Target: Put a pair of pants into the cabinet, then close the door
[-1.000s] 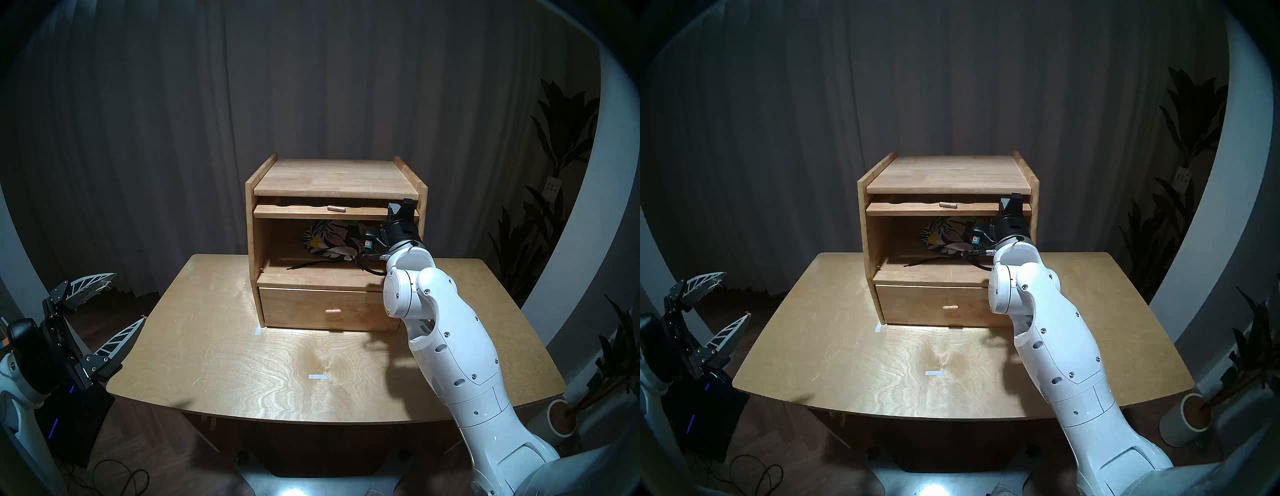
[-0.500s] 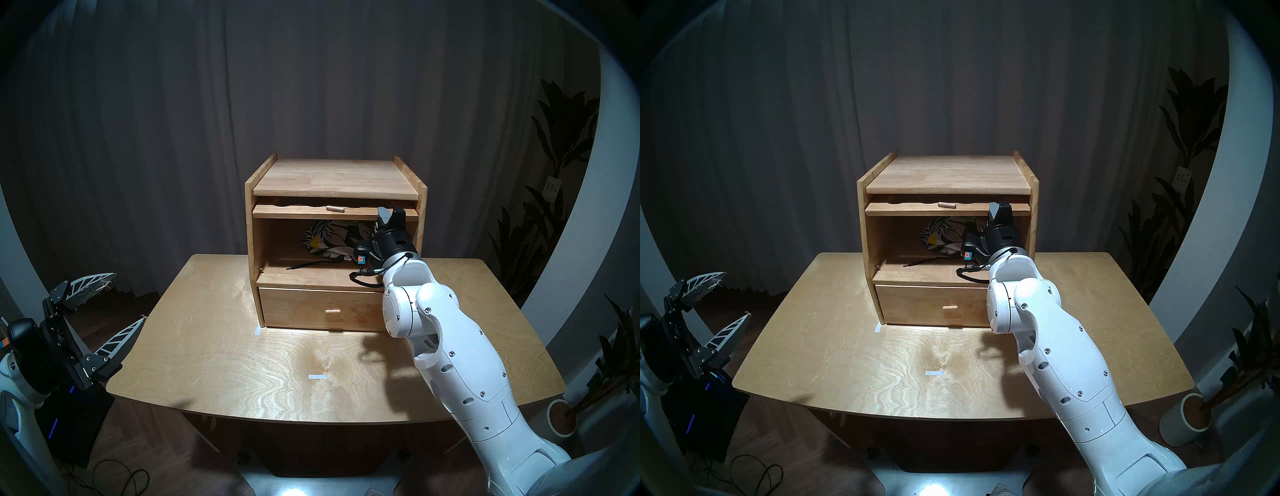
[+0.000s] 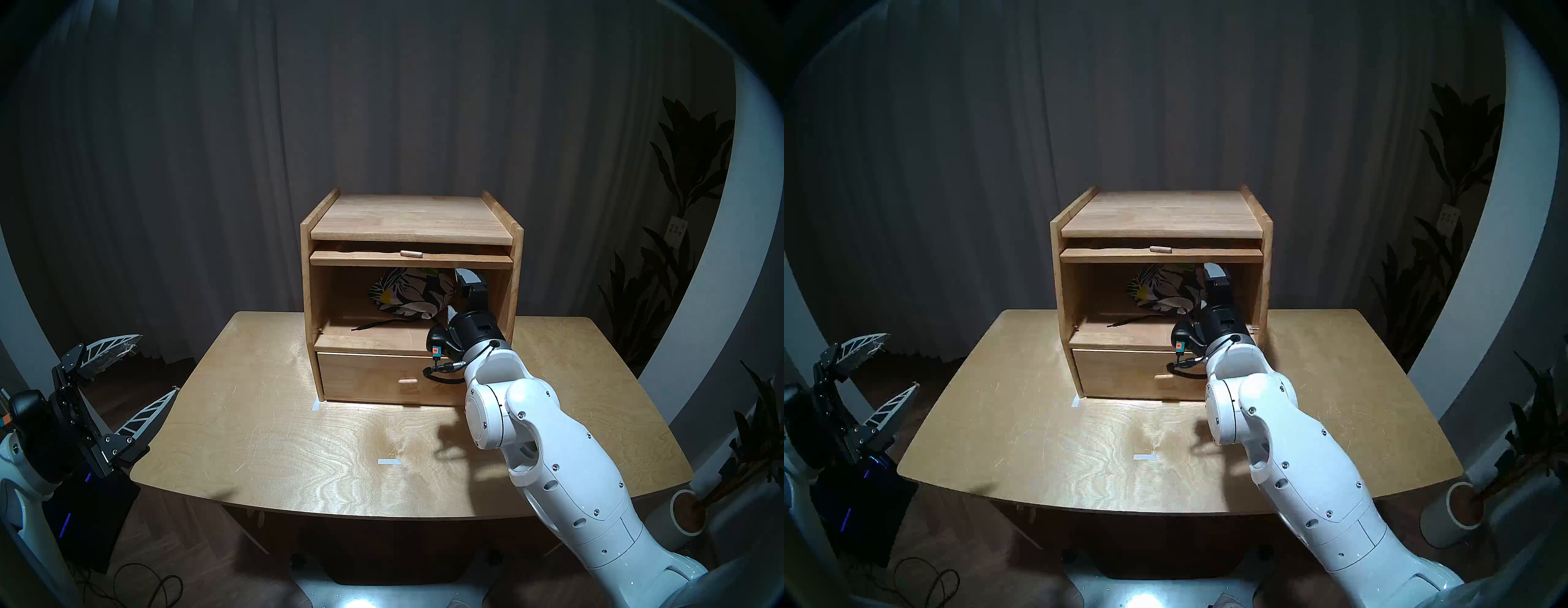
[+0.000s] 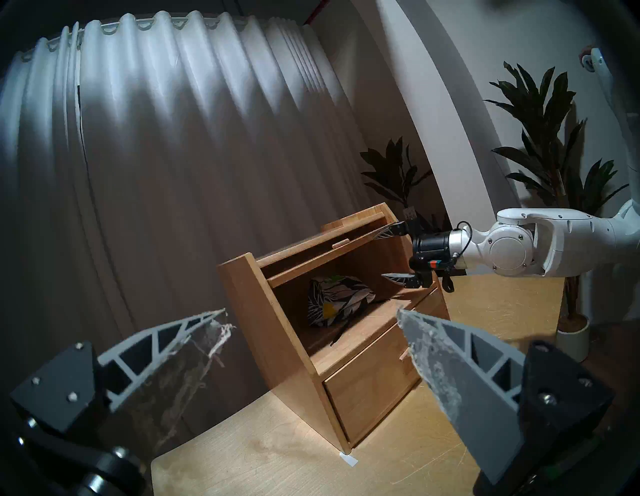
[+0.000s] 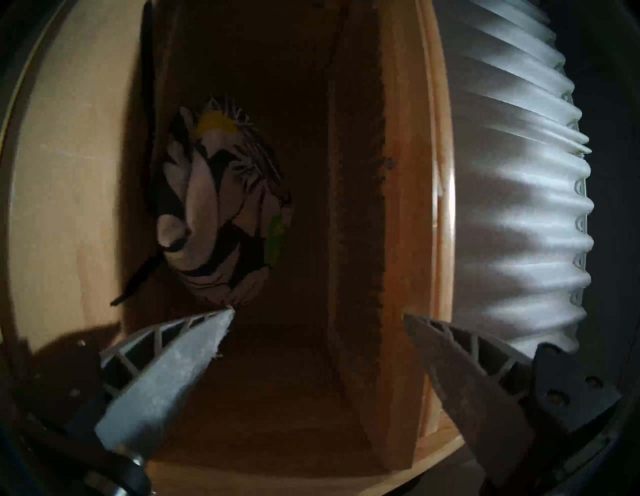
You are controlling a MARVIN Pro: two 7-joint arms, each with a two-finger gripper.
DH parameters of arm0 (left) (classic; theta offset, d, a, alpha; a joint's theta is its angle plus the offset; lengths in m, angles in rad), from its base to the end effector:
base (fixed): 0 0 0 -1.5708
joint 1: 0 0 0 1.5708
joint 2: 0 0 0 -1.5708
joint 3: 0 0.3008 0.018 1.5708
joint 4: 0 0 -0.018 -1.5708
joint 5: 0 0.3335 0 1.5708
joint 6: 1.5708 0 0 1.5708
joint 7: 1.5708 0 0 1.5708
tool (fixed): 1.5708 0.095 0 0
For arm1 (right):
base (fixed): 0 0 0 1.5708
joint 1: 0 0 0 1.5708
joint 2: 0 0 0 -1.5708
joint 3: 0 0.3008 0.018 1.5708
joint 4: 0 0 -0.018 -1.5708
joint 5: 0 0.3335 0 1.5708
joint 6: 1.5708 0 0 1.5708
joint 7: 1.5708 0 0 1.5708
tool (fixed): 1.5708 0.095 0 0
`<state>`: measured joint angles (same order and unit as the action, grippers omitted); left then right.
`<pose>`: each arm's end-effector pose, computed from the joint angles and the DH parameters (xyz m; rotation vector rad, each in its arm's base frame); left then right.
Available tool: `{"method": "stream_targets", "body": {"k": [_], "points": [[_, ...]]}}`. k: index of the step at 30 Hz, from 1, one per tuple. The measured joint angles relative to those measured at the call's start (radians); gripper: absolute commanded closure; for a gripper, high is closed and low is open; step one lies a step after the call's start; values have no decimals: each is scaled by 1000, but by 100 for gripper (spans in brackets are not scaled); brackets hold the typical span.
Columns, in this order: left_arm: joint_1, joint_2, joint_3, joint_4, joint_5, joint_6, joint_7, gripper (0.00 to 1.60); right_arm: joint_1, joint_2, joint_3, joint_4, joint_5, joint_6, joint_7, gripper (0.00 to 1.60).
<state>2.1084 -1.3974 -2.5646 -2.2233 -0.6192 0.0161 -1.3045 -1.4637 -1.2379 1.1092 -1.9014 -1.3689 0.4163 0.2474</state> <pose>0.1752 0.2019 -0.1288 1.6639 -0.9733 2.1616 0.4228 0.0847 -0.2084 1.0925 1.2597 1.2919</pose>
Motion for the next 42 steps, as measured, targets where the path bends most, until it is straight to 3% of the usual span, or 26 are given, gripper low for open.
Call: {"method": "stream_targets", "body": {"k": [6,17,24,33,37,38,39,40,42], "points": [[0,0,0,0,0,0,0,0,15,3,-19,6,-2,-6,17,0],[-1,0,0,0,0,0,0,0,-2,-8,-126,-122,-41,-16,73,0],[-1,0,0,0,0,1,0,0,28,-16,-88,-142,-63,16,122,0],[-1,0,0,0,0,1,0,0,123,-59,-32,-55,-72,24,174,0],[-1,0,0,0,0,1,0,0,164,-81,-26,-3,-74,23,189,36],[-1,0,0,0,0,1,0,0,171,-85,-26,7,-74,22,191,80],[-1,-1,0,0,0,1,0,0,182,-91,-26,21,-74,22,194,88],[-1,-1,0,0,0,1,0,0,189,-94,-26,29,-74,21,194,127],[-1,-1,0,0,0,1,0,0,204,-102,-27,44,-74,19,191,160]]}}
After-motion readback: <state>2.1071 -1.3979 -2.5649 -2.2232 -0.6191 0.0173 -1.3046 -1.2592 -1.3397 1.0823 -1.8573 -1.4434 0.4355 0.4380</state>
